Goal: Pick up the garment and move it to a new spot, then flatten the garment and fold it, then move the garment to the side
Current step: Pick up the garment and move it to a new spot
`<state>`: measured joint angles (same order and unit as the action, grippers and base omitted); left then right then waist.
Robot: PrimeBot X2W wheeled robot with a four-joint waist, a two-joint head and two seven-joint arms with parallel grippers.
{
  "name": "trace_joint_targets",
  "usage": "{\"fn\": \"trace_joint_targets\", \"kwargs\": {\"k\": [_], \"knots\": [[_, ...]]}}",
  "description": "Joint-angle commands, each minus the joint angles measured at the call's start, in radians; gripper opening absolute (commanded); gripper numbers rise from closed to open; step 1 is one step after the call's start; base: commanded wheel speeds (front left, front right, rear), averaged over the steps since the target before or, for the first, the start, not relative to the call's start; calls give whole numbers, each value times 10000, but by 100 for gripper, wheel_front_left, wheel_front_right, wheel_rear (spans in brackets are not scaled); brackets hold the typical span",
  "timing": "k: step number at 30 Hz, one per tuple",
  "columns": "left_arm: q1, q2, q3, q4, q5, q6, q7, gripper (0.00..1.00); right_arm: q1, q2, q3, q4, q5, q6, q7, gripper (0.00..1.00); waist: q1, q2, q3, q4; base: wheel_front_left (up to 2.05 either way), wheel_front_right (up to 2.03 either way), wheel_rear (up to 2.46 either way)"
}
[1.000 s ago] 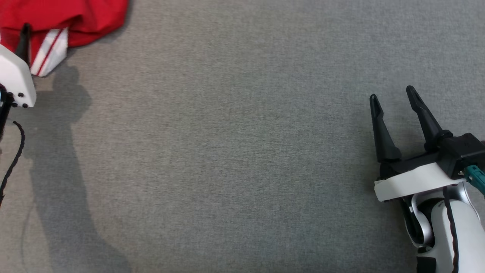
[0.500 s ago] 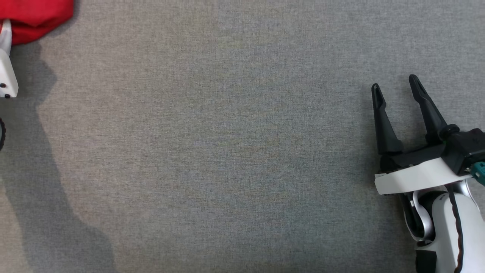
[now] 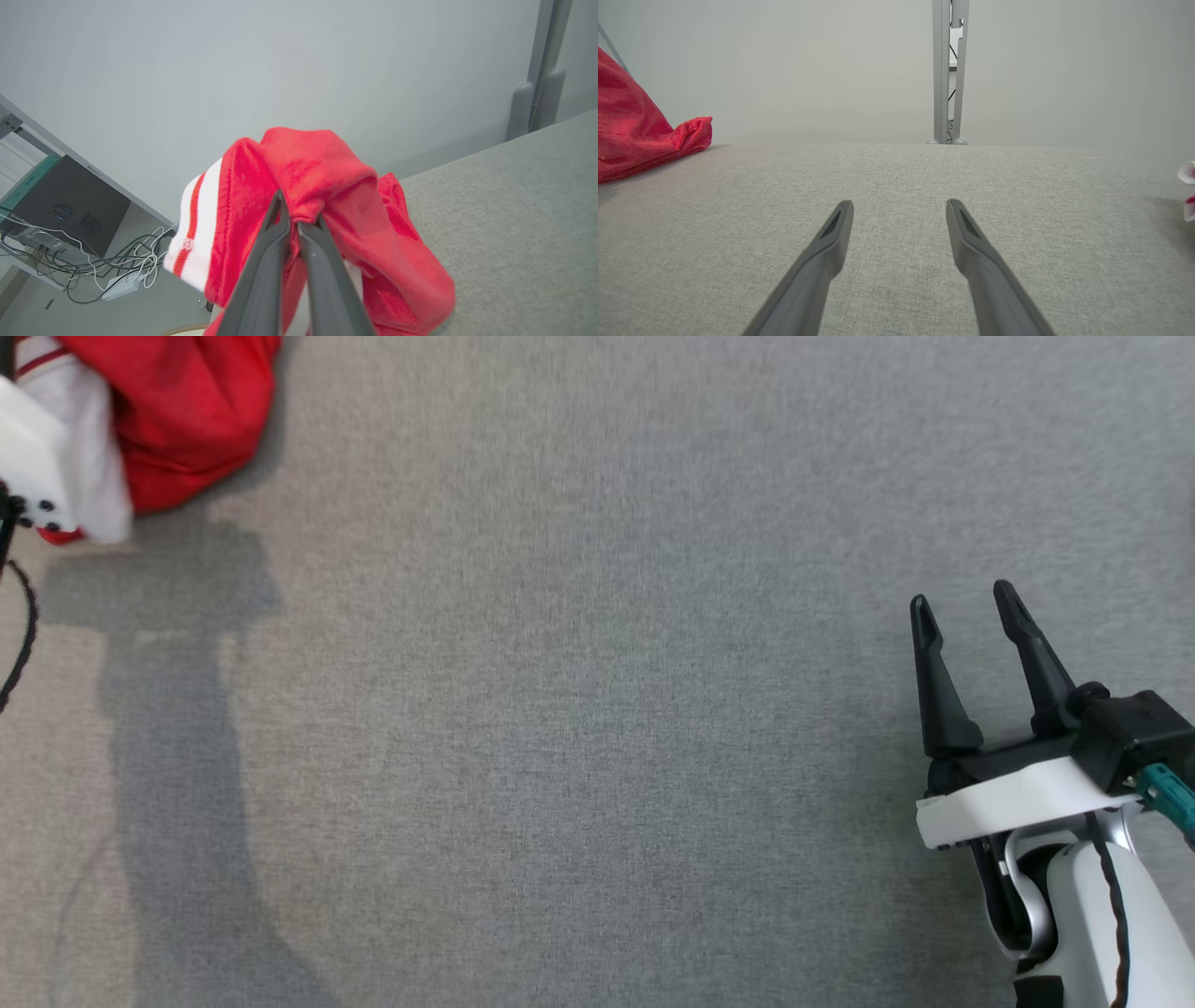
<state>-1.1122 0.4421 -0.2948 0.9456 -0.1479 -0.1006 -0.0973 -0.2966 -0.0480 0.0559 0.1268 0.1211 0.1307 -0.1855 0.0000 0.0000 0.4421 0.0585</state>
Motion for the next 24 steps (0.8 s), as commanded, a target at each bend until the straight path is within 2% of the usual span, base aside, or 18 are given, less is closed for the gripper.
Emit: {"fn": "trace_joint_targets", "kwargs": {"k": [1,7,14,24], "knots": [[-203,-54,-96,-138,90,-65,-66,0,111,-53,-43,83,111,2,-77,100,0,0,-585,-76,0,0,0],[-415,-533,-906,-752,213,-222,-10,0,450,-55,-120,595,478,2,-322,100,0,0,-1698,-367,0,0,0],[-737,-1220,-1840,-1603,-38,-278,497,0,895,-58,-383,1061,855,2,-570,100,0,0,-2769,-1065,0,0,0],[-1053,-2572,-2796,-3078,-1159,-288,1127,0,1404,-52,-923,1310,1000,2,-741,100,0,0,-3420,-2022,0,0,0]]}}
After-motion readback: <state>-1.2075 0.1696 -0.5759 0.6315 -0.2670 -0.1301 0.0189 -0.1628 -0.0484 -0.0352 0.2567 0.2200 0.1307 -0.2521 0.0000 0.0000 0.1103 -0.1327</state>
